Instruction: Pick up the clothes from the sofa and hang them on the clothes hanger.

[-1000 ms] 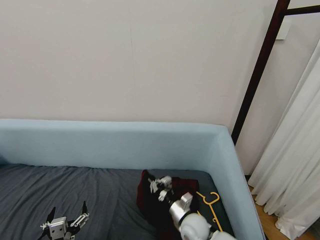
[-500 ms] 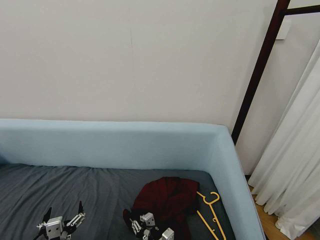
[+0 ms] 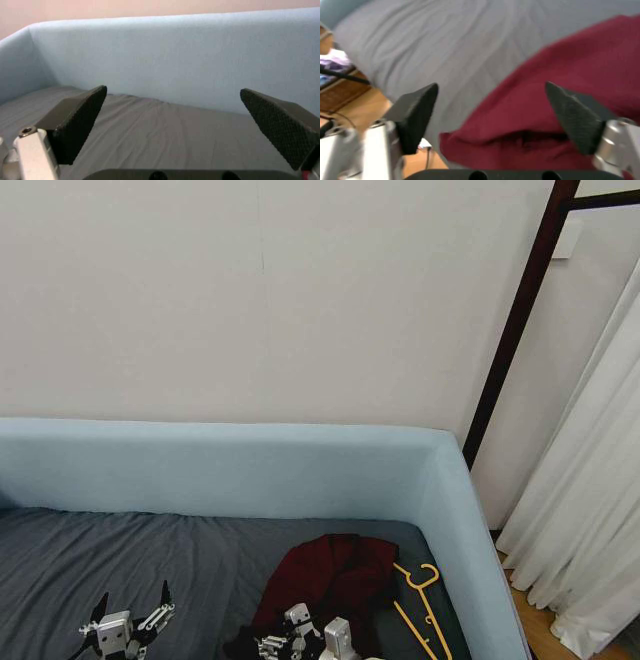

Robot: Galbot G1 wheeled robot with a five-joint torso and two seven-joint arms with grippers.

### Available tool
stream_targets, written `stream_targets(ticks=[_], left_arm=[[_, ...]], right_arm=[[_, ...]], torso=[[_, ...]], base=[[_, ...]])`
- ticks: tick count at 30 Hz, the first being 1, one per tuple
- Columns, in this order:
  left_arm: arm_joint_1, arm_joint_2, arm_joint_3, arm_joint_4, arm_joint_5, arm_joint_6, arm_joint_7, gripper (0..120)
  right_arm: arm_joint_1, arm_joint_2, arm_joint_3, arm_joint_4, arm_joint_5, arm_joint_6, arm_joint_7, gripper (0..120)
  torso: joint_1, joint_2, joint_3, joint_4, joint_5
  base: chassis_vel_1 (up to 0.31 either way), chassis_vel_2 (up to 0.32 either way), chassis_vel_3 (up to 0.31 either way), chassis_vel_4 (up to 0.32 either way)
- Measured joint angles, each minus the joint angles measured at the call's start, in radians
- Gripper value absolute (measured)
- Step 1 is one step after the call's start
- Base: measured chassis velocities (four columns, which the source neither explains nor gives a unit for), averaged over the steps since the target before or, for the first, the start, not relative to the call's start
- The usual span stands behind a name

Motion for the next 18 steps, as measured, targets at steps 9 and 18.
stream_targets(ticks=[9, 18], left_arm=[[0.000, -0.004, 0.001, -0.002, 0.008, 0.002, 0.001, 100], [-0.011, -0.008, -0.001, 0.014, 0.011, 0.003, 0.001, 100]], right_arm=[[0.014, -0.011, 0.069, 0.042, 0.120, -0.183, 0.283, 100], [-0.015, -0.049, 0.128, 0.102, 0.278, -0.272, 0.482, 100]], torso=[[0.000, 0.000, 0.000, 0.0000, 0.0000], [0.000, 0.000, 0.000, -0.0003, 0.0000]], base=[[0.000, 0.000, 0.000, 0.000], [0.000, 0.000, 0.000, 0.000]])
